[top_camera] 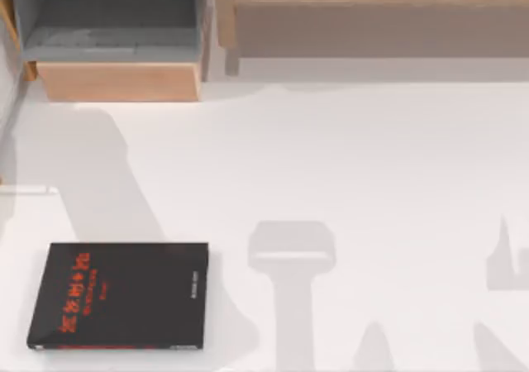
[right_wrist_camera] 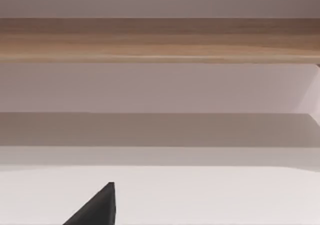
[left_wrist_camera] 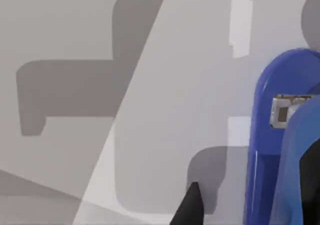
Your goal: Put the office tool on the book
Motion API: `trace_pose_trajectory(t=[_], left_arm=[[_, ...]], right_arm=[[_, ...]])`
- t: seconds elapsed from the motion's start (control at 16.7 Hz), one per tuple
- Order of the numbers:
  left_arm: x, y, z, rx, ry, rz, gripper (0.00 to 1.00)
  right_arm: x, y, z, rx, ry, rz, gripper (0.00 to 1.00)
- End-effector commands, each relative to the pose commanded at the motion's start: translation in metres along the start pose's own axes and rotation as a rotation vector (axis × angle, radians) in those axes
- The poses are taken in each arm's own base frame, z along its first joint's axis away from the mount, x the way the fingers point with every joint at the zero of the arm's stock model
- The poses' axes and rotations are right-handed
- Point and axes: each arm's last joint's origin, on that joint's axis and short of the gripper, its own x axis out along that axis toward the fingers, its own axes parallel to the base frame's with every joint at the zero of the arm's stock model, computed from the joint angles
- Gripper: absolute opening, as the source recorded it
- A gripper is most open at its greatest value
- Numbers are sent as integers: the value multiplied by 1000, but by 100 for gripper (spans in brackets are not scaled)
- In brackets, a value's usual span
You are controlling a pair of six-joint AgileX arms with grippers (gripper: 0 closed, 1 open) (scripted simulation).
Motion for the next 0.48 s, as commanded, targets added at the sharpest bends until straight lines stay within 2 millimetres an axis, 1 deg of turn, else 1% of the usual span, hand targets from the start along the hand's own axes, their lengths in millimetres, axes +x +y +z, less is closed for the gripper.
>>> trace_pose_trajectory(t=[0.24,0.3,0.48], left_arm=[[0,0,0,0,0,0,2],[0,0,0,0,0,0,0],[0,0,0,0,0,0,0]], right_arm=[[0,0,0,0,0,0,100],[0,0,0,0,0,0,100],[0,0,0,0,0,0,100]])
